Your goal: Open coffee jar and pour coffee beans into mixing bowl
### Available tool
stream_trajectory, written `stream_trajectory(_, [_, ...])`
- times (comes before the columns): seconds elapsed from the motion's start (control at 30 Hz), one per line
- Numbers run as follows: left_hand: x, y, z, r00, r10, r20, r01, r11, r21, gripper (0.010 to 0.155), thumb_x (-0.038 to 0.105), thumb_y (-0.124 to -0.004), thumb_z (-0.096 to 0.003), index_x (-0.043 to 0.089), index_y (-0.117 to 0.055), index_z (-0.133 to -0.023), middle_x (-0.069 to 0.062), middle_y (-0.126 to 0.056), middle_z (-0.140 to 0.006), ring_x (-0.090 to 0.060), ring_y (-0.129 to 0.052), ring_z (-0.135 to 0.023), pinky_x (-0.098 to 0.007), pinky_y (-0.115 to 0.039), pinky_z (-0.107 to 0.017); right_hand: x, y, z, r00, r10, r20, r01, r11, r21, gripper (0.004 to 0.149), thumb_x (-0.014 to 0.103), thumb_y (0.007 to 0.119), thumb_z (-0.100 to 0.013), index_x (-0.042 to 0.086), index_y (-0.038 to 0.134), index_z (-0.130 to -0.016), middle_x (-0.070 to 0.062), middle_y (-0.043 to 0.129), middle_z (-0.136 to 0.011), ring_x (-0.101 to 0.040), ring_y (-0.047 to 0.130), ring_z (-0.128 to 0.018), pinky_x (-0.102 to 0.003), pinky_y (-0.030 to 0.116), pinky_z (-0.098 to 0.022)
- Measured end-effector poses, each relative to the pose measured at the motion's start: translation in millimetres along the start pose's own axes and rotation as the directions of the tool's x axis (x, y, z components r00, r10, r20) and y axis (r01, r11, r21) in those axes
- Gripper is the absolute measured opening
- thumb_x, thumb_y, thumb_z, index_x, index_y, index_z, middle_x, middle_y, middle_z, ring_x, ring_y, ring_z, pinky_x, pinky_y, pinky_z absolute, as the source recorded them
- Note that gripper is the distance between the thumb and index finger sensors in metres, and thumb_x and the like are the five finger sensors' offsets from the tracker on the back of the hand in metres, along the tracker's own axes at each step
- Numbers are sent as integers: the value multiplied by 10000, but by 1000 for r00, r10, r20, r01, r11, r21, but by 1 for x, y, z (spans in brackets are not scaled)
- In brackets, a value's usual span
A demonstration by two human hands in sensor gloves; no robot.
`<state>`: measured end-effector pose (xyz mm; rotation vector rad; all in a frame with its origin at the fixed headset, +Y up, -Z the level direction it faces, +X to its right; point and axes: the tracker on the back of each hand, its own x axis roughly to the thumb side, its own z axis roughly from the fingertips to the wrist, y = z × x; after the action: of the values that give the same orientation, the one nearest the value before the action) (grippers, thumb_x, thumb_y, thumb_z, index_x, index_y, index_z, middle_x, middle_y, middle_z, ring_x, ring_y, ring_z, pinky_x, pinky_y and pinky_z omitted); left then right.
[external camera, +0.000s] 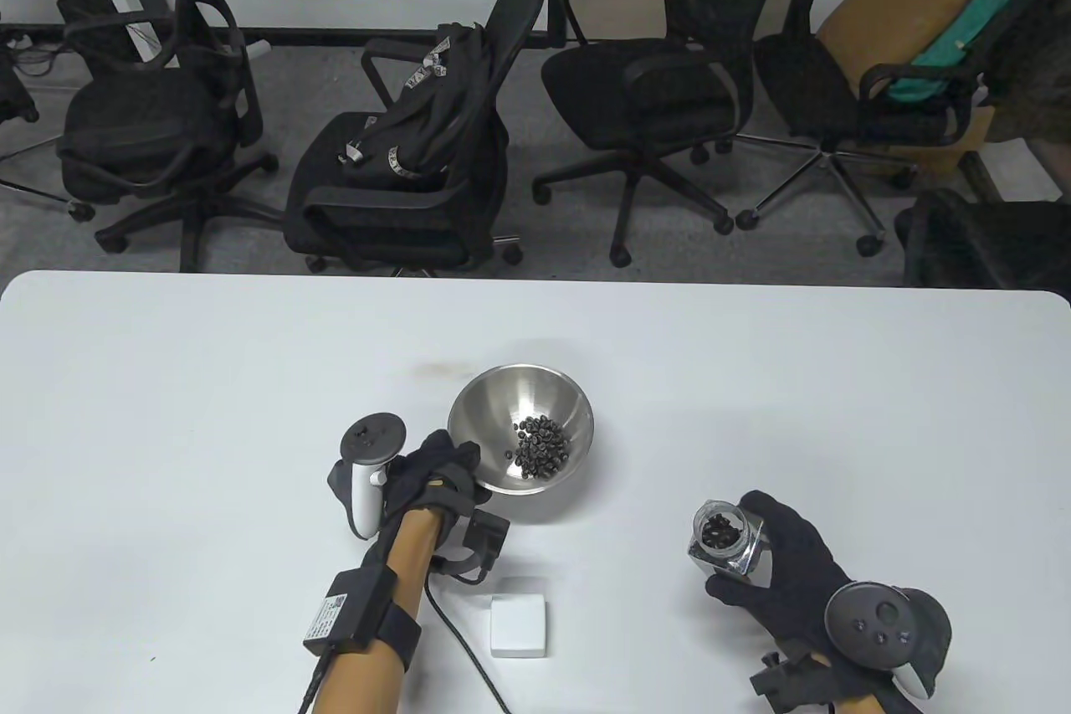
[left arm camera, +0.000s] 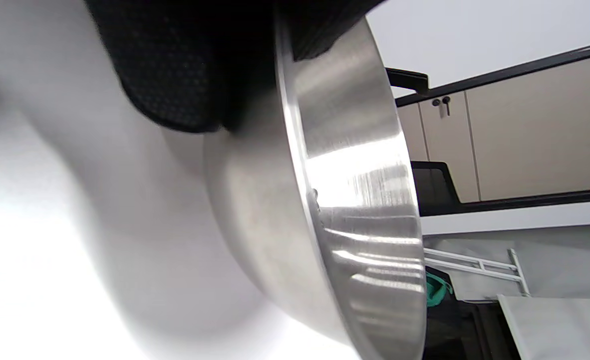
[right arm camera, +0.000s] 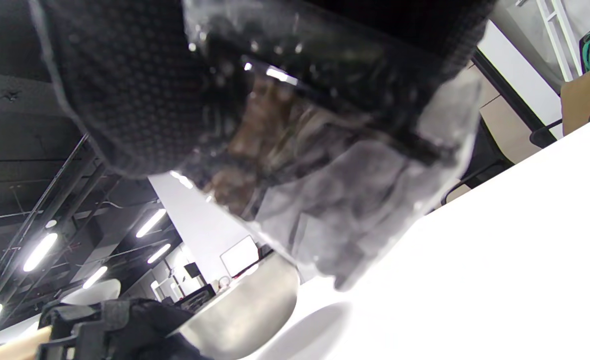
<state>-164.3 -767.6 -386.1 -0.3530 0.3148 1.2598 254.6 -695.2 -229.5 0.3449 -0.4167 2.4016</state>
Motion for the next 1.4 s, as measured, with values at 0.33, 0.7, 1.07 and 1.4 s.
stream_trajectory(0.33, [-12, -5, -16, 1000, 7, -28, -7, 1000, 7, 473, 151, -719, -692, -96, -598, -1076, -237, -764, -981, -267, -1004, -739, -229, -970, -502, -3, -3, 0, 1000, -3, -16, 2, 1000, -15, 908, 436, 967, -411, 122, 482, -1110, -185, 615, -1067, -396, 665, -905, -593, 631, -694])
stream_trajectory(0.7, [-6, 2, 0, 998, -3, 67, 2, 1000, 1, 772, 424, -738, -667, -108, -447, -1144, -329, -642, -1047, -413, -904, -835, -383, -898, -583, -4, -5, 0, 1000, 10, -14, -10, 1000, -25, 908, 438, 966, -412, 124, 480, -1111, -183, 610, -1069, -393, 662, -908, -590, 627, -699])
stream_trajectory(1.07, [32, 4, 68, 814, -516, 266, 466, 854, 229, 852, 499, -774, -629, -94, -469, -1160, -367, -557, -1070, -505, -770, -875, -516, -782, -606, -3, -5, 0, 999, 32, 1, -32, 999, -30, 906, 437, 965, -414, 124, 479, -1112, -184, 610, -1070, -393, 660, -909, -590, 625, -700])
stream_trajectory(1.4, [43, -49, 119, 403, -573, 714, 817, 576, 1, 777, 504, -840, -576, 20, -634, -1148, -255, -721, -1069, -431, -874, -875, -552, -806, -615, -4, -6, 0, 999, 54, -4, -54, 998, -34, 906, 435, 966, -413, 127, 478, -1112, -182, 608, -1071, -394, 657, -911, -590, 622, -702])
